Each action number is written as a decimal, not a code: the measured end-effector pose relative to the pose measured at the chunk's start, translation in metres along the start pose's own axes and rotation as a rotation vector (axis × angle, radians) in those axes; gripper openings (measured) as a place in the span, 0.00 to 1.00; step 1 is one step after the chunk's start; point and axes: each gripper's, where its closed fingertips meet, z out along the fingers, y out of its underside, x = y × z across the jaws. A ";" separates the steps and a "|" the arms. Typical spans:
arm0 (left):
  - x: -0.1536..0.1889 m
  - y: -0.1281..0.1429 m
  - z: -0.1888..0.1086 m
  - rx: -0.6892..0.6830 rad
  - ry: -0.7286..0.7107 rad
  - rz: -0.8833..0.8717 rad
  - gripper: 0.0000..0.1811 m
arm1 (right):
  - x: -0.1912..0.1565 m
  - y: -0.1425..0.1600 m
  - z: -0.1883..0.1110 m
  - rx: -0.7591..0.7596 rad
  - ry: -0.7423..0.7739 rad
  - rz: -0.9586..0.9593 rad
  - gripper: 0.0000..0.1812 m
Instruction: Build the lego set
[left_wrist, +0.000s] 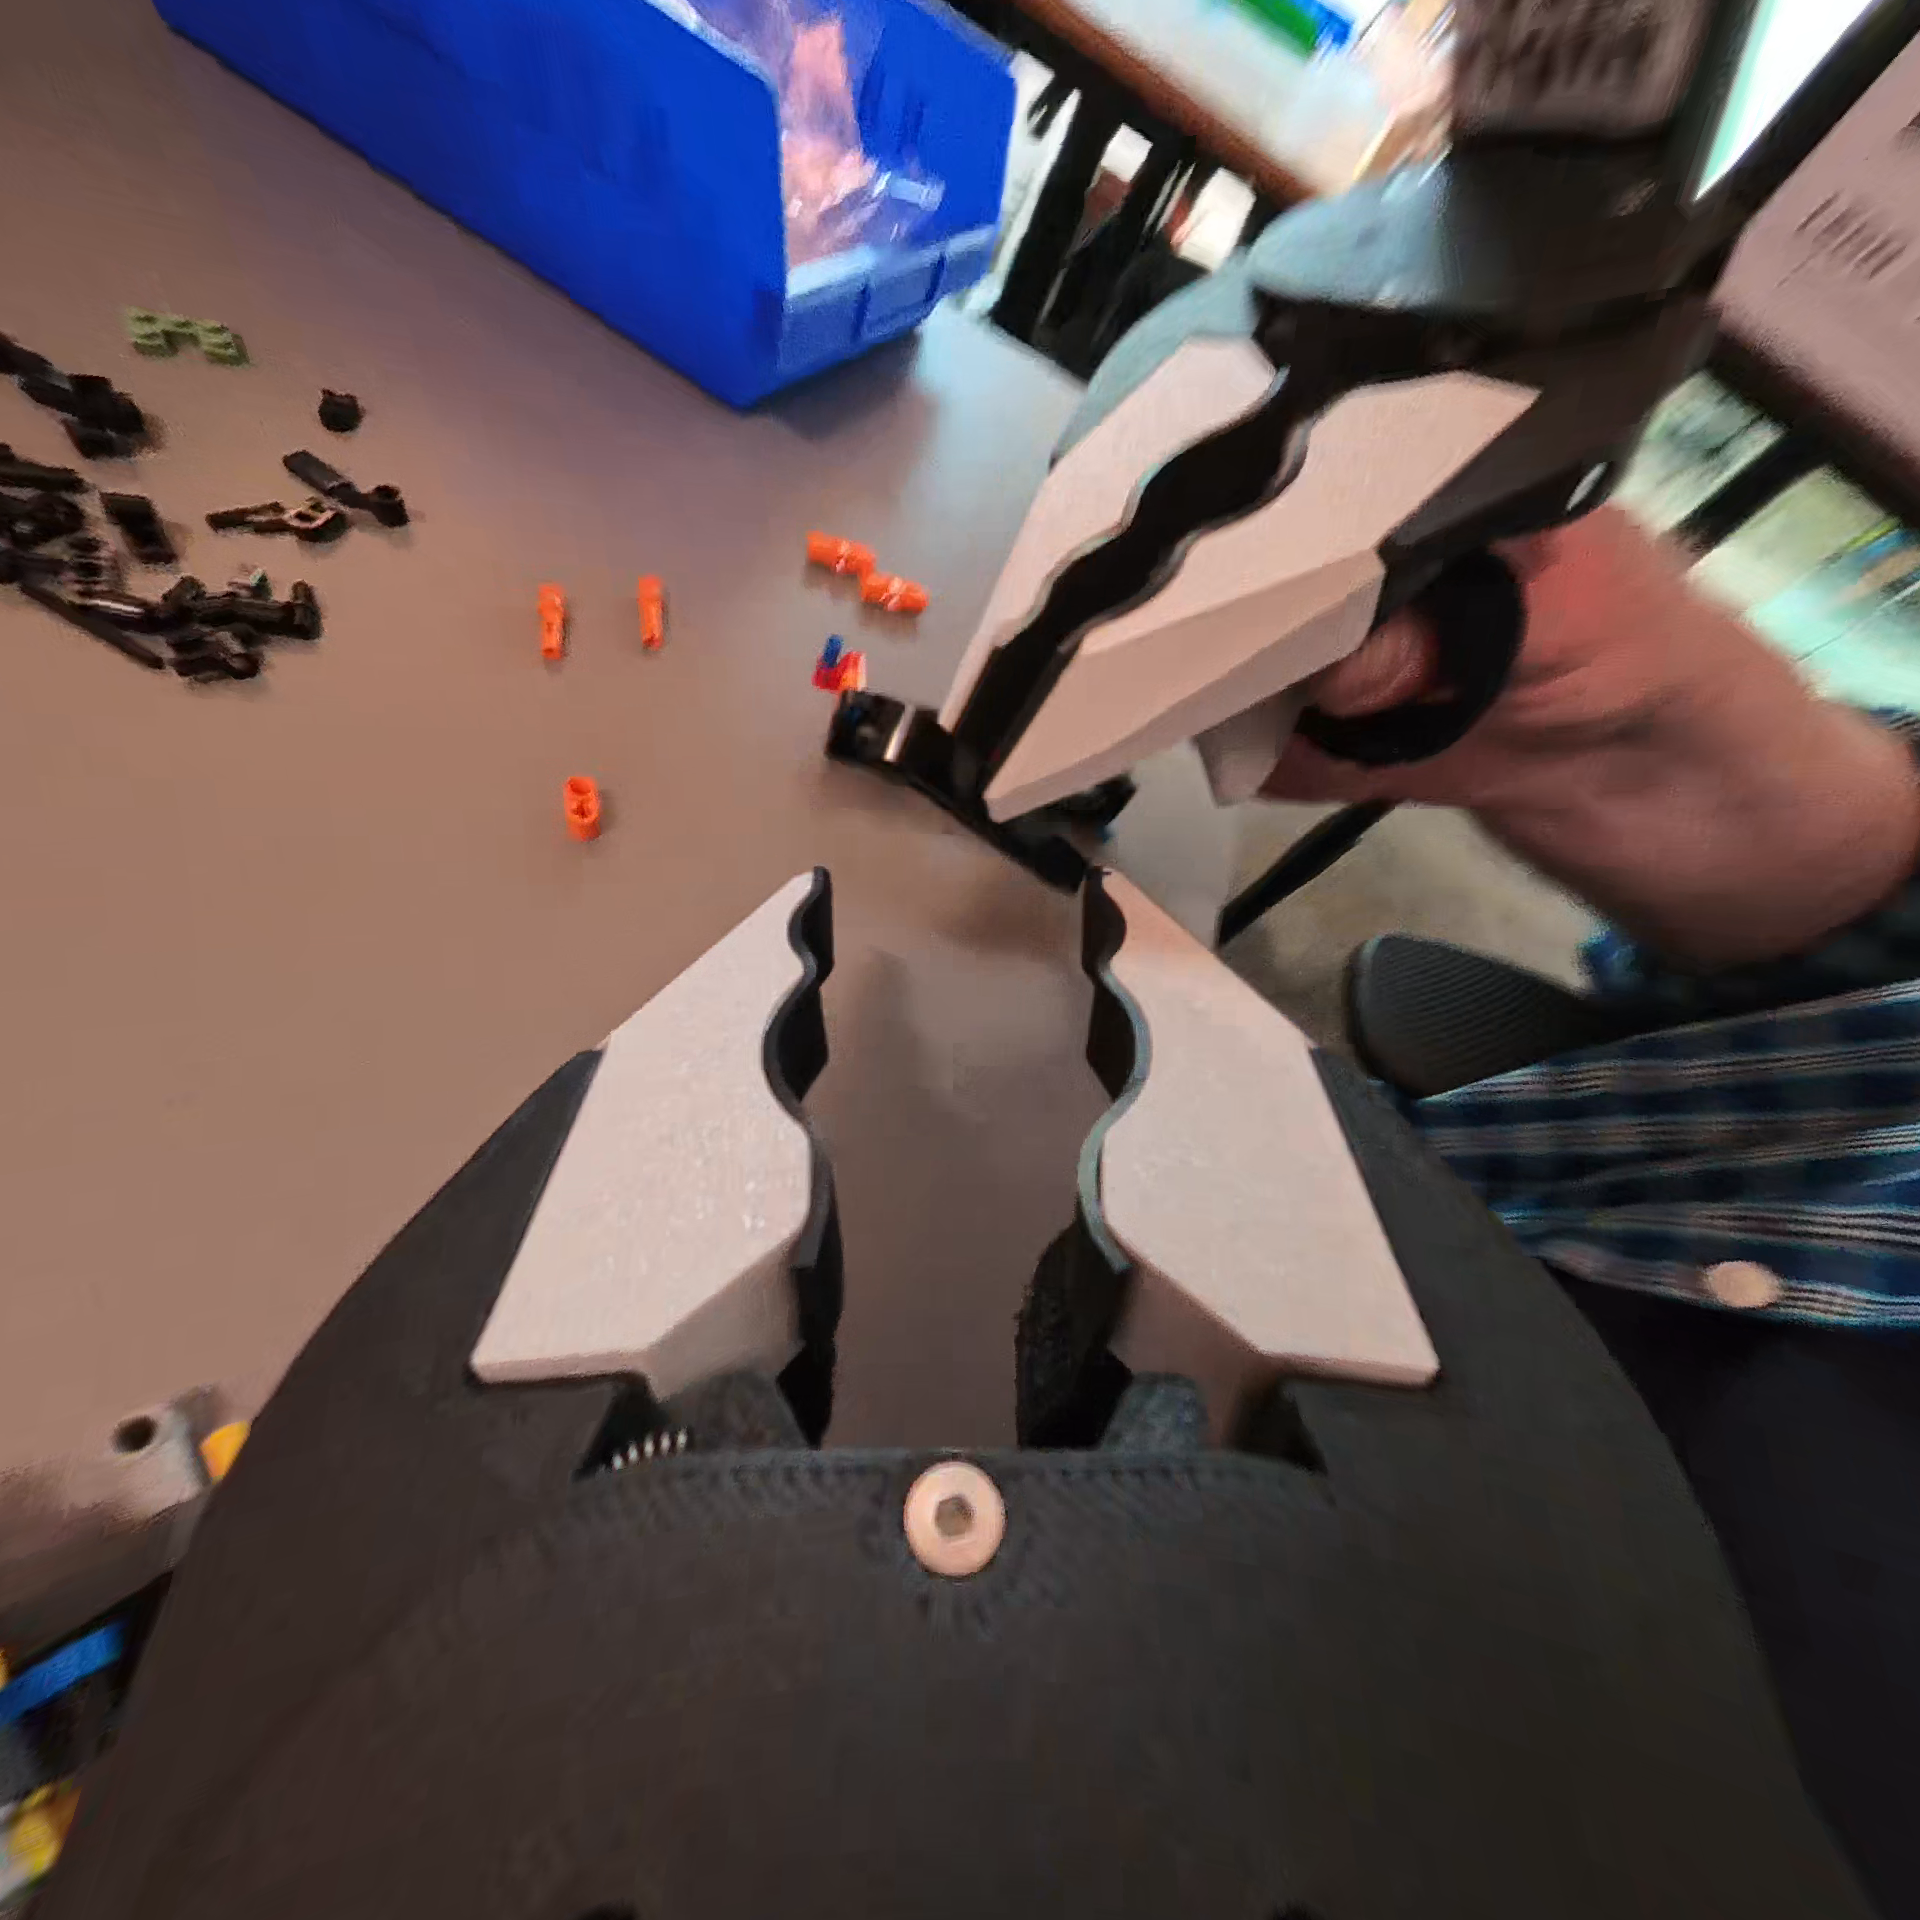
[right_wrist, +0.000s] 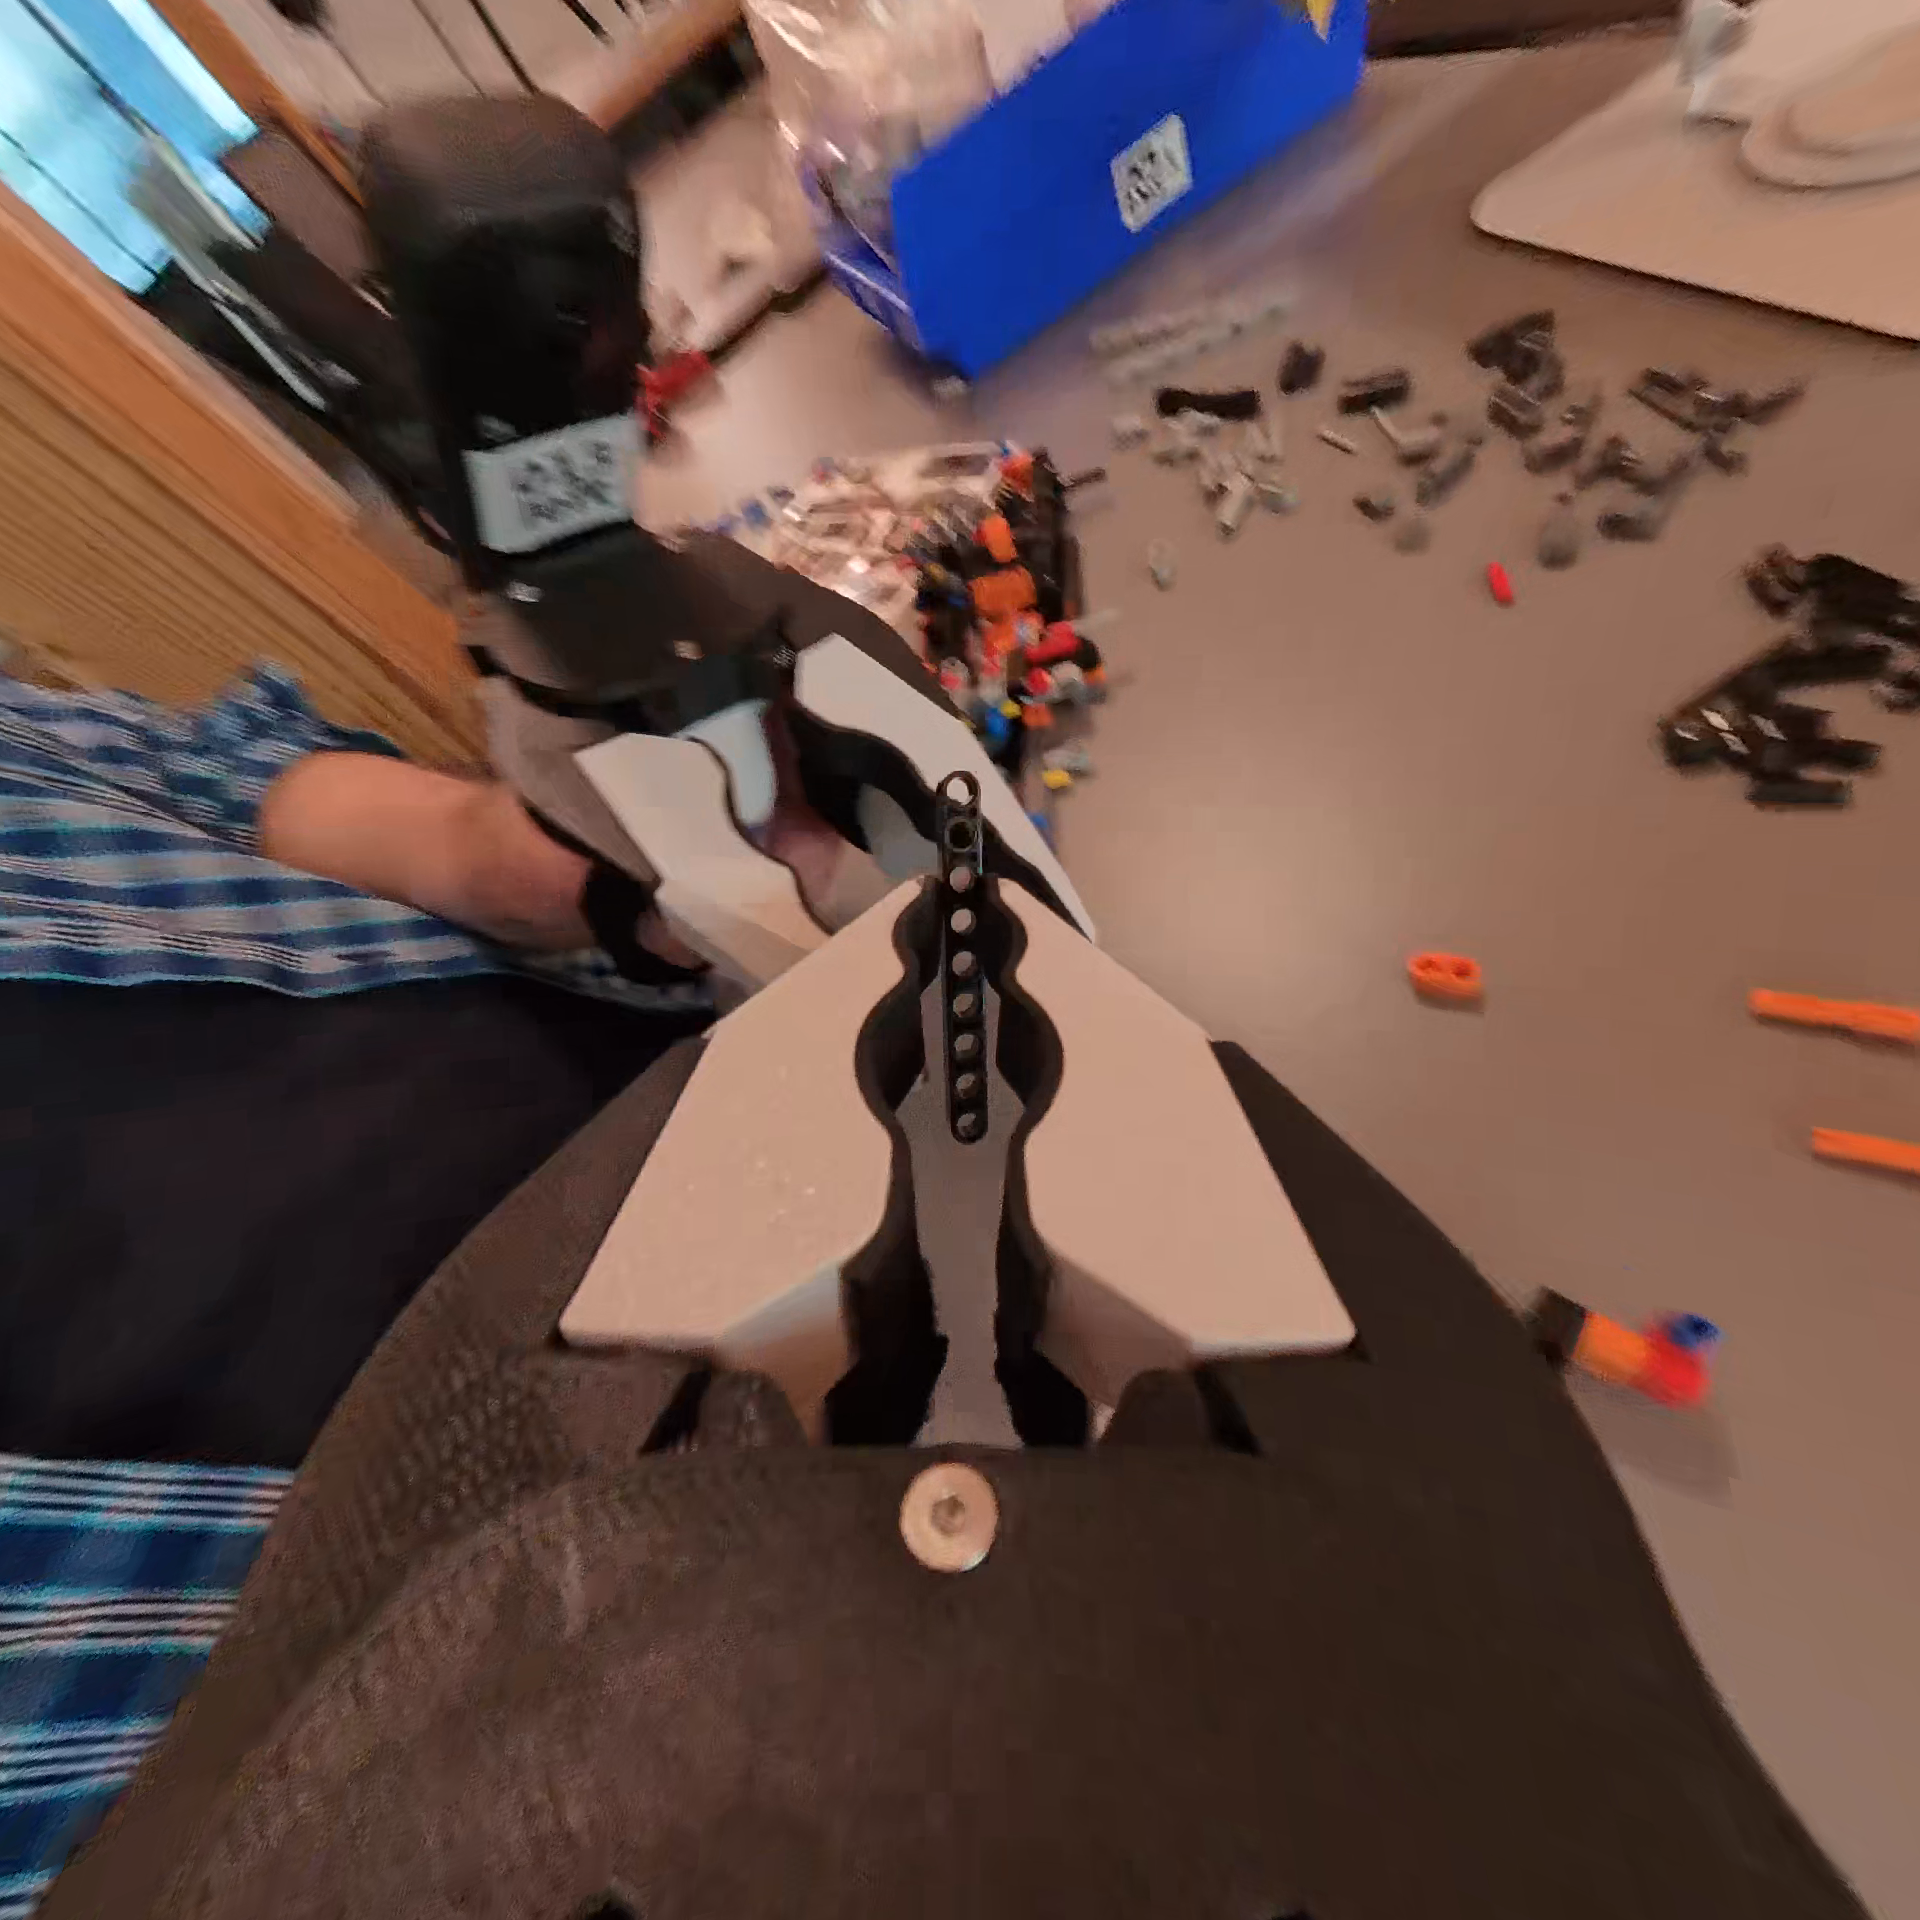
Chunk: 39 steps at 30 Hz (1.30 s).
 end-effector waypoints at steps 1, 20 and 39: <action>0.002 -0.006 -0.003 0.039 0.043 -0.042 0.26 | -0.005 -0.005 0.001 0.028 -0.036 0.023 0.02; 0.028 -0.042 -0.030 0.262 0.386 -0.246 0.04 | -0.031 -0.035 0.005 0.222 -0.251 0.160 0.02; 0.029 -0.031 -0.026 0.167 0.443 -0.299 0.03 | -0.012 -0.032 -0.031 0.203 -0.066 0.051 0.07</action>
